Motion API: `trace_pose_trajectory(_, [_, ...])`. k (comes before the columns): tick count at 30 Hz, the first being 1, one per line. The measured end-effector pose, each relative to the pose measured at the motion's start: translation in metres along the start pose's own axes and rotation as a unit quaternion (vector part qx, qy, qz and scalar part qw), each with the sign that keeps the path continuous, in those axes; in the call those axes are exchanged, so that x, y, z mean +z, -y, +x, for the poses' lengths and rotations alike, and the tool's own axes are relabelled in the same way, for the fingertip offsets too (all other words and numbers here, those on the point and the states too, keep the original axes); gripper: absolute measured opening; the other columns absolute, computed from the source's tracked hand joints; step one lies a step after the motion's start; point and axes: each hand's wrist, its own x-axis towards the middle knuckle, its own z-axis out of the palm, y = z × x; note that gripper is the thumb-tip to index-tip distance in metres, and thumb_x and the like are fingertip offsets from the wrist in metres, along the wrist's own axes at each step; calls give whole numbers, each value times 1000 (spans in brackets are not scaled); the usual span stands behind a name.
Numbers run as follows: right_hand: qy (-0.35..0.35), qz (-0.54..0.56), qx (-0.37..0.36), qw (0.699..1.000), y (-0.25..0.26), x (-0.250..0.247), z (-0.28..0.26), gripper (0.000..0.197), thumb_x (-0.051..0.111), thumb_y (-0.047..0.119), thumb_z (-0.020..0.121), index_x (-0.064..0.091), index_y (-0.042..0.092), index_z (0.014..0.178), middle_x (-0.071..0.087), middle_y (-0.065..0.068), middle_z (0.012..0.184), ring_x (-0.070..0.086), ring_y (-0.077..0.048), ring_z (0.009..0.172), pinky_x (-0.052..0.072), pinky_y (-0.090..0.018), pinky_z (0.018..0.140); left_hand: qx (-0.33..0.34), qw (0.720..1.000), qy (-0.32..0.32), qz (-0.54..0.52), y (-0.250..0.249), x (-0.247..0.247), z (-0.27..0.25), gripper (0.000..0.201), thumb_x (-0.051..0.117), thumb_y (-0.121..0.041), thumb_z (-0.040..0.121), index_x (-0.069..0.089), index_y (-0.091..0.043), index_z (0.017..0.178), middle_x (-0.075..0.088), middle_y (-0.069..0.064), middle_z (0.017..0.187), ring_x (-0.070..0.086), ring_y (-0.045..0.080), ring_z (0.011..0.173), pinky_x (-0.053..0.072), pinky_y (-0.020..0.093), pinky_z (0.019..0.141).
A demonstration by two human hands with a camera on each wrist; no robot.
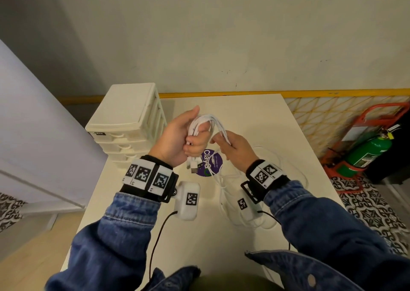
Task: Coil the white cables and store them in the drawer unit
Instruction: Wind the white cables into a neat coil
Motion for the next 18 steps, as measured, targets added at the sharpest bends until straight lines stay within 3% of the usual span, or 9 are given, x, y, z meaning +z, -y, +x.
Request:
trace_pose_trajectory(2, [-31,-30,-21,999,-10,0,-2,31,45,49,85,58,22,78,55,0,60,45,-10,54,39,-30,57,49,996,21,-77,0,-6,-2,43,28,-38,91,53,-18,62,20,-6,47,14,10,35,15,17,34])
trace_pose_trajectory(4, [-67,-67,-32,995,-25,-5,-7,32,43,49,87,54,19,89,54,-5,63,46,-16,54,37,-30,54,118,981,41,-146,-6,-11,-5,39,32,-36,93,52,-15,67,22,-6,48,18,10,36,19,19,35])
trace_pose_trajectory(6, [-93,-90,-12,991,-43,-11,-16,25,44,37,93,55,16,100,55,1,66,48,-7,53,36,-24,52,188,969,16,-160,-15,-13,-6,39,29,-38,94,48,-14,70,23,-6,48,18,9,36,19,20,34])
trace_pose_trajectory(8, [-91,-108,21,990,-58,-11,-25,22,41,28,96,58,13,96,49,10,62,47,-3,53,32,-20,55,233,961,-28,-143,-19,-9,-3,41,22,-42,97,43,-15,73,27,-6,45,16,8,36,20,19,34])
trace_pose_trajectory(11, [-22,-154,20,988,-66,3,-31,30,34,30,94,57,15,81,51,8,70,47,-11,66,32,-22,67,285,943,-91,-144,-14,3,6,44,15,-43,100,41,-16,76,38,-8,48,26,6,37,25,17,37])
trace_pose_trajectory(15, [139,-148,38,978,-41,28,-37,25,37,25,98,58,12,93,48,14,65,47,-8,56,38,-26,67,362,899,-217,-114,-13,3,16,37,21,-36,102,41,-16,79,42,-6,54,36,9,44,32,20,46])
trace_pose_trajectory(18, [163,-197,-30,966,-24,34,-44,43,35,53,86,55,17,94,43,13,60,46,-12,58,36,-25,60,376,865,-329,54,-10,-3,20,27,26,-28,102,38,-17,80,42,-3,63,39,11,51,34,25,52])
